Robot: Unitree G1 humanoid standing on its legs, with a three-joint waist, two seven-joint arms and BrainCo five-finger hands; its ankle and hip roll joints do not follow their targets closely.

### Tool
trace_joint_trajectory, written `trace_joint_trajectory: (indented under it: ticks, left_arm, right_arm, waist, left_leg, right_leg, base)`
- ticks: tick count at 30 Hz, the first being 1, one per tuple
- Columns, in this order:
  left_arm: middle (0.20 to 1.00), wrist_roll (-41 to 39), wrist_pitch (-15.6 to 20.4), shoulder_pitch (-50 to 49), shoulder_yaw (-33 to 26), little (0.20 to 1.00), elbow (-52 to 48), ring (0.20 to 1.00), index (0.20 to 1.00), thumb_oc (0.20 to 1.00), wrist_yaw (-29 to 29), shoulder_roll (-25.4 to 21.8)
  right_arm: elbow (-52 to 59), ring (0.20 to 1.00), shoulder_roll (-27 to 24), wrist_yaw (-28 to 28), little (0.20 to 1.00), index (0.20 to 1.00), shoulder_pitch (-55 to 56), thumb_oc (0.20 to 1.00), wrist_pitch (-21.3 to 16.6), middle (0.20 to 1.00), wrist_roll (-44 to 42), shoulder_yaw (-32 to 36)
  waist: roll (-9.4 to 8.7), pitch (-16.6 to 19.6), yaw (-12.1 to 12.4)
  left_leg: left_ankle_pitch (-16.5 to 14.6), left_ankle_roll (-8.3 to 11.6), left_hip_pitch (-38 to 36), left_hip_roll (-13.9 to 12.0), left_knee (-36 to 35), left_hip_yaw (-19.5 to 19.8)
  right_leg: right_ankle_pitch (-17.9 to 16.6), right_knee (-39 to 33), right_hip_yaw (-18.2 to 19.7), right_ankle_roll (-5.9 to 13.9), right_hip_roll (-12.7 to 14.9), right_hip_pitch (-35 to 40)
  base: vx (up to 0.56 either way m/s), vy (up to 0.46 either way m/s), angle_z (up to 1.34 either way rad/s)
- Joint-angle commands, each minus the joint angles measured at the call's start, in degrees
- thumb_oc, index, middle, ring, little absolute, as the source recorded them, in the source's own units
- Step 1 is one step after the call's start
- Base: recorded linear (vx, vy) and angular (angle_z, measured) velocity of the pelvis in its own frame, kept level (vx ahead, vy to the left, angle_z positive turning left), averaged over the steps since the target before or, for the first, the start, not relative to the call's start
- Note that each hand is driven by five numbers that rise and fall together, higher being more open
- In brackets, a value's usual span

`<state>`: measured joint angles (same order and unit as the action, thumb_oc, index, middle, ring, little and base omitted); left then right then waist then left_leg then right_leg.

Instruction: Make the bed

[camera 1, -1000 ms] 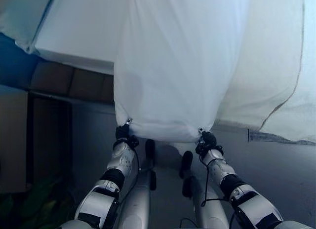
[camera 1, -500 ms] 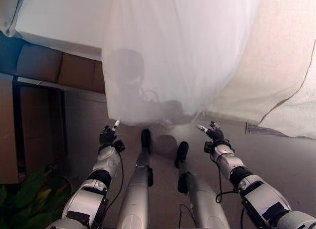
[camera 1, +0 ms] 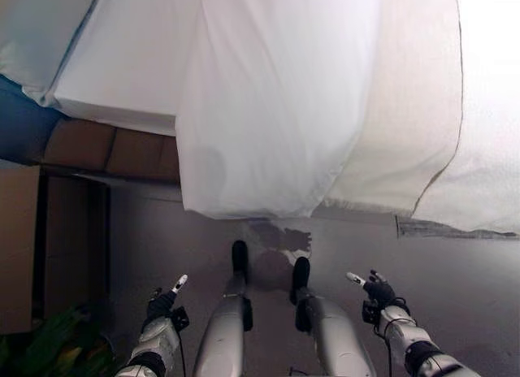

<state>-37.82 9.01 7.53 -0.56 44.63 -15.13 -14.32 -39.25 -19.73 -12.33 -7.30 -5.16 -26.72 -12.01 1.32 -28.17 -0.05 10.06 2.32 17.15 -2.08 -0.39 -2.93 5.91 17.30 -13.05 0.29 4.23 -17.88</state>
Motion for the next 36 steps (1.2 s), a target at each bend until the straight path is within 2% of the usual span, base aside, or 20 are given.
trace_joint_trajectory:
  ticks: [1, 2, 3, 4, 5, 6, 8, 9, 11, 14, 17, 20, 22, 24, 27, 29, 32, 33, 34, 36]
  left_arm:
    - [1.000, -1.87, 5.52, 3.35, 0.80, 1.000, -5.81, 1.000, 1.000, 1.000, 0.38, -0.28]
    - [1.000, -2.06, 5.90, 4.02, 1.29, 1.000, -11.05, 1.000, 1.000, 1.000, 1.90, -1.64]
    - [1.000, -1.85, 6.12, 4.50, 1.65, 1.000, -13.23, 1.000, 1.000, 1.000, 2.16, -2.46]
    - [1.000, -1.84, 6.11, 4.49, 1.65, 1.000, -13.25, 1.000, 1.000, 1.000, 2.15, -2.46]
    - [1.000, -2.14, 6.87, 7.50, 2.76, 1.000, -15.51, 1.000, 1.000, 1.000, 2.49, -3.90]
    - [1.000, -2.60, 6.98, 8.82, 3.22, 1.000, -16.76, 1.000, 1.000, 1.000, 2.77, -4.22]
    - [1.000, -3.42, 7.28, 10.73, 4.17, 1.000, -18.10, 1.000, 1.000, 1.000, 3.32, -5.13]
    - [1.000, -4.97, 7.52, 14.06, 5.93, 1.000, -19.59, 1.000, 1.000, 1.000, 4.77, -6.71]
    - [1.000, -6.27, 7.90, 16.95, 6.98, 1.000, -20.07, 1.000, 1.000, 1.000, 5.42, -8.76]
    - [1.000, -7.78, 7.84, 24.59, 8.95, 1.000, -18.33, 1.000, 1.000, 1.000, 5.72, -14.31]
    - [1.000, -10.58, 7.40, 33.25, 12.65, 1.000, -16.01, 1.000, 1.000, 1.000, 6.99, -17.71]
    - [1.000, -11.37, 8.00, 39.32, 15.48, 1.000, -14.76, 1.000, 1.000, 1.000, 6.34, -18.24]
    - [1.000, -10.72, 8.07, 42.50, 17.73, 1.000, -14.70, 1.000, 1.000, 1.000, 5.08, -17.40]
    - [1.000, -10.48, 7.95, 44.66, 19.35, 1.000, -14.30, 1.000, 1.000, 1.000, 4.89, -17.45]
    - [1.000, -10.80, 7.66, 45.75, 19.92, 1.000, -13.69, 1.000, 1.000, 1.000, 5.22, -17.78]
    - [1.000, -11.60, 6.32, 50.18, 22.61, 1.000, -9.61, 1.000, 1.000, 1.000, 5.99, -18.36]
    - [1.000, -9.03, 4.29, 56.66, 26.62, 1.000, -3.21, 1.000, 1.000, 1.000, 5.29, -19.46]
    - [1.000, -9.21, 3.58, 58.32, 27.77, 1.000, -1.01, 1.000, 1.000, 1.000, 5.29, -19.38]
    - [1.000, -9.29, 3.62, 58.54, 27.85, 1.000, -0.78, 1.000, 1.000, 1.000, 5.41, -19.37]
    - [1.000, -9.59, 2.16, 62.17, 30.52, 1.000, 3.21, 1.000, 1.000, 1.000, 5.39, -19.29]
  right_arm:
    - [5.72, 1.000, -5.12, -0.23, 1.000, 1.000, -4.10, 1.000, -4.60, 1.000, 6.50, 0.61]
    - [10.36, 1.000, -6.32, 0.34, 1.000, 1.000, -6.15, 1.000, -5.80, 1.000, 7.19, 0.47]
    - [11.25, 1.000, -6.71, 0.59, 1.000, 1.000, -7.05, 1.000, -5.97, 1.000, 7.09, 0.42]
    - [11.25, 1.000, -6.70, 0.59, 1.000, 1.000, -7.05, 1.000, -5.97, 1.000, 7.09, 0.42]
    - [13.14, 1.000, -6.62, 0.54, 1.000, 1.000, -10.68, 1.000, -6.65, 1.000, 5.36, 0.41]
    - [13.49, 1.000, -6.24, 0.40, 1.000, 1.000, -12.26, 1.000, -6.83, 1.000, 4.82, 0.37]
    - [13.83, 1.000, -5.87, 0.79, 1.000, 1.000, -14.91, 1.000, -7.01, 1.000, 3.63, -0.47]
    - [14.41, 1.000, -5.06, 1.46, 1.000, 1.000, -19.54, 1.000, -6.92, 1.000, 1.87, -2.62]
    - [14.44, 1.000, -5.21, 1.65, 1.000, 1.000, -23.55, 1.000, -6.93, 1.000, 0.93, -3.98]
    - [13.75, 1.000, -6.55, 2.15, 1.000, 1.000, -32.99, 1.000, -6.20, 1.000, -0.54, -8.38]
    - [13.01, 1.000, -8.45, 1.25, 1.000, 1.000, -41.67, 1.000, -5.95, 1.000, -1.61, -11.34]
    - [11.08, 1.000, -8.28, -0.86, 1.000, 1.000, -48.84, 1.000, -6.55, 1.000, -2.52, -12.52]
    - [8.05, 1.000, -9.91, -2.86, 1.000, 1.000, -54.01, 1.000, -6.65, 1.000, -3.64, -13.13]
    - [5.18, 1.000, -11.73, -3.39, 1.000, 1.000, -57.87, 1.000, -6.59, 1.000, -5.38, -14.78]
    - [3.63, 1.000, -11.76, -2.86, 1.000, 1.000, -60.26, 1.000, -6.64, 1.000, -7.55, -15.44]
    - [-1.04, 1.000, -10.90, -2.32, 1.000, 1.000, -64.86, 1.000, -6.32, 1.000, -12.11, -17.64]
    - [-5.00, 1.000, -9.52, -2.94, 1.000, 1.000, -67.54, 1.000, -4.93, 1.000, -14.07, -21.00]
    - [-6.86, 1.000, -8.79, -3.08, 1.000, 1.000, -68.29, 1.000, -4.35, 1.000, -14.86, -22.10]
    - [-7.04, 1.000, -8.79, -3.02, 1.000, 1.000, -68.44, 1.000, -4.40, 1.000, -14.94, -22.11]
    - [-10.67, 1.000, -6.89, -3.08, 1.000, 1.000, -70.57, 1.000, -2.98, 1.000, -15.50, -24.78]
  waist:
    - [-1.18, 0.65, 0.22]
    - [-1.61, 1.49, 1.02]
    - [-1.54, 2.24, 1.19]
    - [-1.55, 2.24, 1.19]
    - [-1.25, 3.31, 1.44]
    - [-1.22, 3.38, 1.91]
    - [-1.38, 3.46, 2.40]
    - [-1.76, 4.17, 2.47]
    - [-2.25, 4.03, 2.92]
    - [-3.19, 3.20, 4.64]
    - [-3.10, 1.41, 4.18]
    - [-3.65, 0.77, 4.54]
    - [-3.82, 0.93, 4.60]
    - [-3.45, 0.59, 4.82]
    - [-3.41, 0.19, 5.11]
    - [-3.71, -1.14, 5.17]
    - [-3.79, -1.62, 4.25]
    - [-3.89, -1.57, 4.13]
    - [-3.95, -1.63, 4.05]
    - [-4.26, -1.59, 3.59]
  left_leg:
    - [-7.43, 1.81, 1.12, 4.52, 12.00, 1.39]
    - [-6.97, 1.60, 2.27, 4.48, 10.18, 5.13]
    - [-6.21, 1.43, 2.56, 3.89, 8.41, 5.62]
    - [-6.18, 1.43, 2.53, 3.89, 8.36, 5.61]
    - [-3.28, 1.81, 3.44, 2.07, 4.85, 3.59]
    - [-2.72, 1.92, 3.60, 1.75, 4.38, 2.70]
    - [-2.98, 1.87, 3.44, 1.81, 4.47, 2.25]
    - [-3.77, 1.63, 2.85, 1.74, 4.00, 0.70]
    - [-4.72, 1.39, 3.60, 2.01, 5.61, -0.49]
    - [-6.85, 0.21, 3.57, 1.56, 7.99, -3.71]
    - [-7.00, -0.14, 3.78, 1.87, 8.36, -4.63]
    - [-6.44, 0.05, 4.19, 2.84, 6.31, -5.50]
    - [-4.91, 0.37, 5.73, 3.86, 4.39, -4.57]
    - [-3.72, 0.96, 6.43, 4.02, 2.86, -3.74]
    - [-3.39, 1.20, 7.07, 3.90, 2.43, -3.64]
    - [-2.59, 1.45, 9.66, 3.66, 2.44, -2.91]
    - [1.17, 3.06, 11.92, 3.09, -3.22, -2.32]
    - [0.37, 3.84, 12.00, 2.70, -4.45, -1.69]
    - [1.75, 3.47, 12.93, 2.85, -4.33, -2.11]
    - [0.44, 3.99, 14.86, 2.55, -4.54, -1.29]
  right_leg:
    - [-5.04, -9.60, 0.50, 2.32, 0.56, 3.13]
    - [-5.61, -11.51, 1.12, 2.93, 0.02, 4.27]
    - [-5.95, -12.12, 1.31, 3.24, -0.34, 4.45]
    - [-5.95, -12.14, 1.32, 3.24, -0.34, 4.46]
    - [-6.69, -13.46, 1.09, 3.85, -0.56, 5.08]
    - [-6.97, -13.85, 1.17, 4.00, -0.60, 5.21]
    - [-7.61, -14.55, 1.94, 4.32, -0.65, 5.14]
    - [-9.06, -16.30, 3.73, 5.61, -0.23, 4.80]
    - [-9.46, -16.28, 4.57, 6.34, 0.60, 4.39]
    - [-8.32, -10.88, 5.49, 7.38, 2.80, 2.37]
    - [-9.09, -6.96, 4.79, 7.61, 4.08, -0.67]
    - [-11.99, -12.46, 1.47, 7.29, 3.48, -1.75]
    - [-13.00, -15.95, 2.70, 7.30, 2.00, -2.50]
    - [-13.33, -16.98, 2.68, 7.22, 1.46, -2.54]
    - [-13.95, -17.44, 1.79, 7.30, 1.49, -3.07]
    - [-15.24, -18.02, 0.78, 7.16, 1.32, -5.41]
    - [-17.17, -21.81, -0.15, 7.61, 0.42, -7.71]
    - [-16.24, -22.24, -0.04, 8.22, 0.02, -8.01]
    - [-17.28, -22.18, -0.56, 7.80, 0.23, -8.84]
    - [-16.50, -22.30, -0.59, 8.23, -0.29, -10.83]
  base:
    - [0.05, -0.044, 0.19]
    - [0.08, -0.006, -0.15]
    - [0.09, -0.006, -0.23]
    - [0.13, 0.072, -0.35]
    - [0.11, 0.113, -0.23]
    - [0.12, 0.179, -0.17]
    - [0.04, 0.195, -0.07]
    - [0.03, 0.212, -0.23]
    - [0.02, 0.315, -0.44]
    - [0.02, 0.353, -0.76]
    - [-0.01, 0.206, -0.65]
    - [0.04, 0.090, -0.11]
    - [0.09, -0.033, -0.13]
    - [0.05, -0.063, 0.36]
    - [0.02, -0.046, 0.37]
    - [0.03, -0.104, 0.17]
    - [0.07, -0.103, 0.17]
    - [0.02, -0.054, 0.20]
    - [0.09, -0.044, 0.18]
    - [0.06, -0.035, 0.13]
